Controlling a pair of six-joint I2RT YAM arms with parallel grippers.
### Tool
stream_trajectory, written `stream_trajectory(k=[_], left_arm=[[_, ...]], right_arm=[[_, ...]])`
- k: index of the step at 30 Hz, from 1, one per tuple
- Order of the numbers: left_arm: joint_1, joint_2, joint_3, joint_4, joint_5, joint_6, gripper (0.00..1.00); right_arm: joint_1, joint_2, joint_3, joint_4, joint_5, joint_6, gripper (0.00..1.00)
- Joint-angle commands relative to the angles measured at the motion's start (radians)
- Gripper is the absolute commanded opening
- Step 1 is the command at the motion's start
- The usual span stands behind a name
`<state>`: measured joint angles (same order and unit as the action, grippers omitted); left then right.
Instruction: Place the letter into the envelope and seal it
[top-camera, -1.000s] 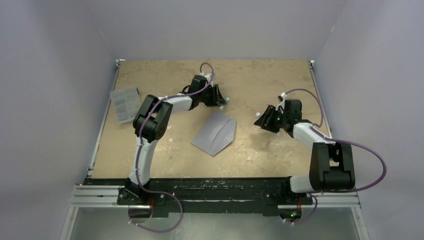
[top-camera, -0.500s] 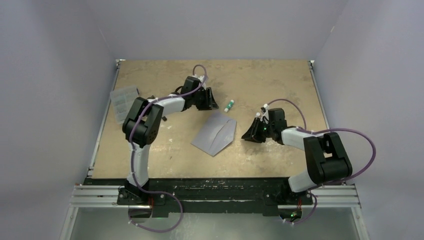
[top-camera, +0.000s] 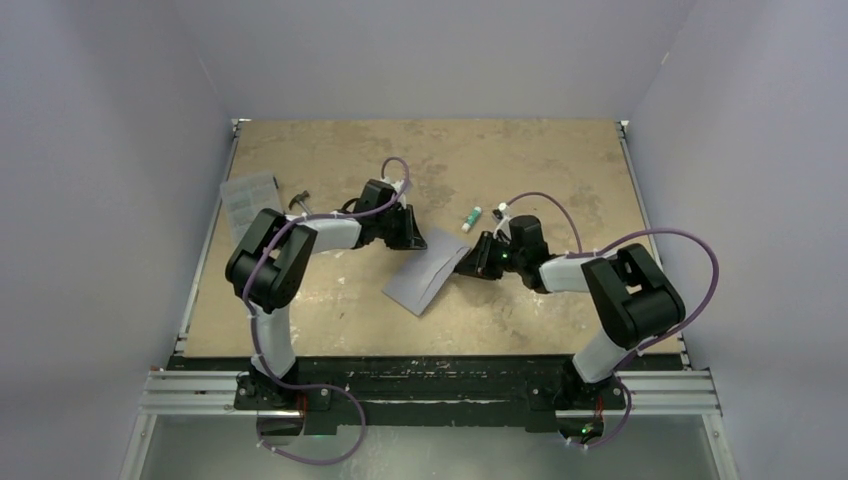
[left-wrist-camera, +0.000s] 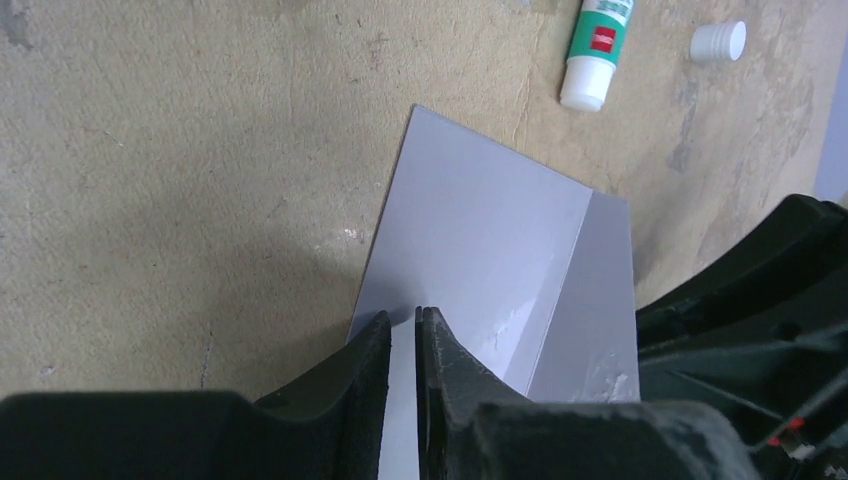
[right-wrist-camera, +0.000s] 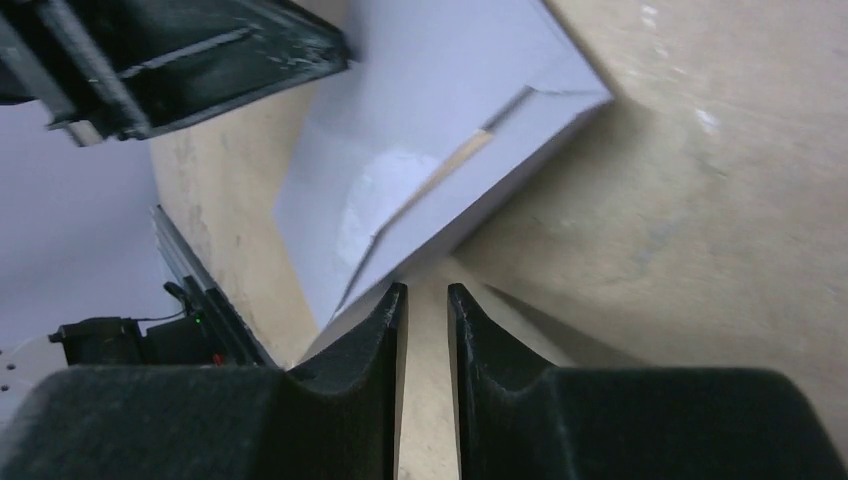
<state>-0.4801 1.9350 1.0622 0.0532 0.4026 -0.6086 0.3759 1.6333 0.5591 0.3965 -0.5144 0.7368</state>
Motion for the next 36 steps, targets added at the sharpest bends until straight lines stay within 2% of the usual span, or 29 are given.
stream_trajectory(k=[1, 17, 31, 36], left_arm=[[-0.018, 0.038, -0.008, -0.166, -0.152, 0.021, 0.15], [-0.018, 0.092, 0.039, -0.203, -0.175, -0.005, 0.10], [-0.009, 0.117, 0.055, -0.206, -0.157, -0.014, 0.09], [0.013, 0.051, 0.056, -0.192, -0.103, -0.017, 0.12]], right_arm=[[0.035, -0.010, 0.059, 0.137, -0.034, 0.012, 0.23], [0.173, 0.140, 0.277, -0.063, 0.142, -0.080, 0.18], [0.325, 0.139, 0.279, -0.191, 0.505, -0.248, 0.14], [0.404, 0.175, 0.303, -0.278, 0.687, -0.304, 0.14]])
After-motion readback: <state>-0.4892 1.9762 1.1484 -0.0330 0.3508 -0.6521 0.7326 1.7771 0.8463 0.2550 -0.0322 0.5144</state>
